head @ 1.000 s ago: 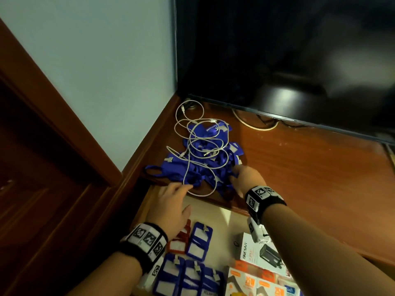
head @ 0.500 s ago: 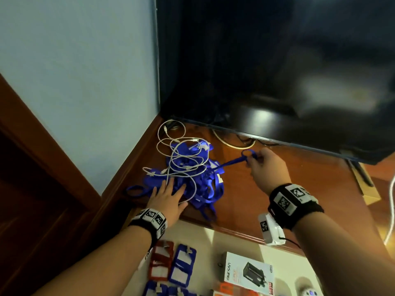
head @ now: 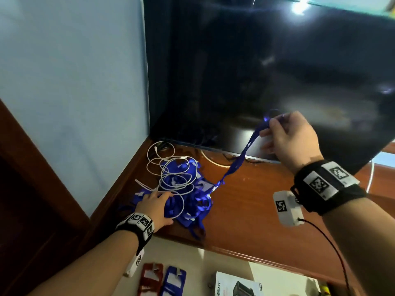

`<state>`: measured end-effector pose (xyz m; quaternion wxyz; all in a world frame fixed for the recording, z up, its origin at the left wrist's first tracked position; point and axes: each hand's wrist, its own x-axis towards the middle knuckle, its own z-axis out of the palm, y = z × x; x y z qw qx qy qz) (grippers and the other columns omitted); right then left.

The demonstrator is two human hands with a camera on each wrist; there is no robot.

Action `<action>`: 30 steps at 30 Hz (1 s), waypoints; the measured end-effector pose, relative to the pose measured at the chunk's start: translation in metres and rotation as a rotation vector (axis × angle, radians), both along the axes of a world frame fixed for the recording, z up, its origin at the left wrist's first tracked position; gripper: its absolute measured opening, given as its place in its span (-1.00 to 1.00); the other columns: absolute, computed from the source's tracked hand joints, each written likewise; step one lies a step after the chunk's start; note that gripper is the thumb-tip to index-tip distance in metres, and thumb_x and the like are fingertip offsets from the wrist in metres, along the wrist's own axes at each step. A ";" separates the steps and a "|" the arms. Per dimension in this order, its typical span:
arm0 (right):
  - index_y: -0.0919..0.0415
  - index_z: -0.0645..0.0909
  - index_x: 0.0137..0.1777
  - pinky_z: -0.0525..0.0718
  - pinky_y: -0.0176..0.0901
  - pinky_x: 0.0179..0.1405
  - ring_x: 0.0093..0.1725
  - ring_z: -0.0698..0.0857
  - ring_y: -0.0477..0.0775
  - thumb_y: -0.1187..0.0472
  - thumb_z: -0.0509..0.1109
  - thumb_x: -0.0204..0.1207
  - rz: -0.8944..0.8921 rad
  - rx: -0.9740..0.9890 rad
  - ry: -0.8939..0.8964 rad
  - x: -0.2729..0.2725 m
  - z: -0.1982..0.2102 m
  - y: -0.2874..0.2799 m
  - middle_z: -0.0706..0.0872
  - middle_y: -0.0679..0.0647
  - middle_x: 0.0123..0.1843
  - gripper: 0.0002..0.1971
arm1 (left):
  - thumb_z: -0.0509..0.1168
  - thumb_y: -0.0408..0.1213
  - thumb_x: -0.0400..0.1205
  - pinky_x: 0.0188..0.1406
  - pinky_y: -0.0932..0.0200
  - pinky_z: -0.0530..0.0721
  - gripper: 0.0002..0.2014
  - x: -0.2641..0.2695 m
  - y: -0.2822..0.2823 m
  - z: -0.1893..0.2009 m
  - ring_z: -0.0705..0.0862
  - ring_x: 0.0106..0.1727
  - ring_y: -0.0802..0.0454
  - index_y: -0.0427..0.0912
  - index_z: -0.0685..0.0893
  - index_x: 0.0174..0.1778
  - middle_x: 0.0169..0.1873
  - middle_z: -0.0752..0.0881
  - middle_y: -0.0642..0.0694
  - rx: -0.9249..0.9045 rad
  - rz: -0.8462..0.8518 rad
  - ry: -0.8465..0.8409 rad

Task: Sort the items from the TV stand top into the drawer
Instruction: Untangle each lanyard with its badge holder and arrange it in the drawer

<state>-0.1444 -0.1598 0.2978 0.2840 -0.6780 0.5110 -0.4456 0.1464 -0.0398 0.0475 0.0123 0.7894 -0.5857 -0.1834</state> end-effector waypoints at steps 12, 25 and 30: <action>0.26 0.41 0.18 0.82 0.22 -0.34 -0.35 0.83 0.36 0.21 0.22 0.83 0.105 -0.207 -0.198 -0.014 0.106 0.021 0.84 0.28 -0.13 -0.89 | 0.23 0.69 0.32 0.60 -0.26 0.45 0.15 -0.097 -0.044 0.128 0.29 0.70 -0.17 0.18 0.09 0.76 0.71 0.29 -0.06 -0.327 -0.115 0.133; 0.23 0.42 0.13 0.81 0.14 -0.20 -0.20 0.87 0.42 0.20 0.24 0.82 0.124 -0.350 -0.413 -0.075 0.183 0.053 0.85 0.27 -0.13 -0.90 | 0.55 -0.06 0.54 0.54 0.09 0.43 -0.34 -0.235 -0.050 0.172 0.46 0.52 0.25 0.45 0.49 0.52 0.51 0.53 0.27 -0.105 -0.449 0.983; 0.26 0.41 0.15 0.81 0.13 -0.20 -0.19 0.87 0.39 0.20 0.23 0.83 0.082 -0.343 -0.451 -0.097 0.176 0.051 0.85 0.21 -0.17 -0.88 | 0.60 0.01 0.51 0.35 0.35 0.60 -0.24 -0.266 -0.041 0.182 0.64 0.41 0.30 0.29 0.43 0.63 0.48 0.63 0.14 -0.053 -0.580 1.007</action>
